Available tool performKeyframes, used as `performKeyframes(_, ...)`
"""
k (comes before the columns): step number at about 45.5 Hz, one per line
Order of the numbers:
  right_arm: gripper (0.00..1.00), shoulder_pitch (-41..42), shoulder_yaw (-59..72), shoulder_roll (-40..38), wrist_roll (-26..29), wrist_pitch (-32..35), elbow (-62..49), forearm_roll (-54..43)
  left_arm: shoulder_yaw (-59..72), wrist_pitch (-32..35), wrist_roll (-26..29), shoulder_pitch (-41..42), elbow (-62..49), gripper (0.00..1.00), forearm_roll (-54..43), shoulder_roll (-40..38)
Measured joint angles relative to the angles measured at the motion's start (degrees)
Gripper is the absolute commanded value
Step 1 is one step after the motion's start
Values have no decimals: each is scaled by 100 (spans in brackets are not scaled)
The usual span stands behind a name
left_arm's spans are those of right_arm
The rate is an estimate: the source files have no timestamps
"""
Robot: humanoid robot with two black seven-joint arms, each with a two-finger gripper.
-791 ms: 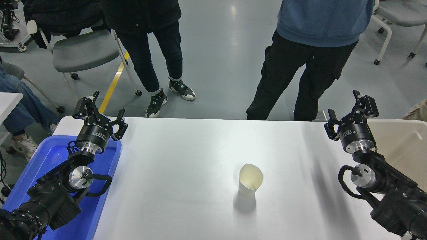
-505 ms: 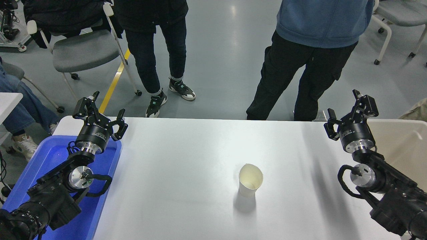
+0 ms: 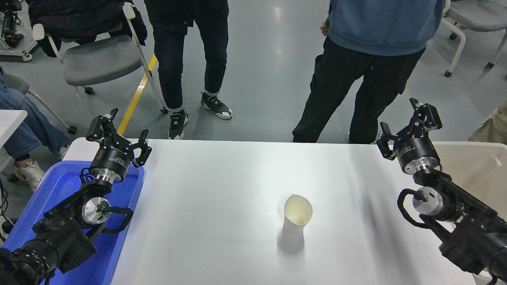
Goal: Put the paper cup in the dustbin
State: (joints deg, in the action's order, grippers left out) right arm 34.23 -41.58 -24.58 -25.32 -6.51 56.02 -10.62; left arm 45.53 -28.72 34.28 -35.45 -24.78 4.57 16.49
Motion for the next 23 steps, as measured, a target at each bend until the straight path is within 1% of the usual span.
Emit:
performKeyframes(4,99,75,274,-216,265,-46,357,-412,0,4,0,-2,0,100,0,1)
performKeyframes(9,99,187,629,-486,469,-47,753,-965,0,7,0,-3,0,100,0,3)
performKeyframes(13,99,368,1054,-742,587,-43,1142,-1511,0,7,0,-3,-1,100,0,3)
performKeyframes(15,99,414,1152,-783,600,-51,1192,-1634,-1,7,0,-3,-1,100,0,3)
performKeyframes(23,99,1081,2334,-1131,692,-113,1606,-2726,-1,7,0,-4,0,100,0,4)
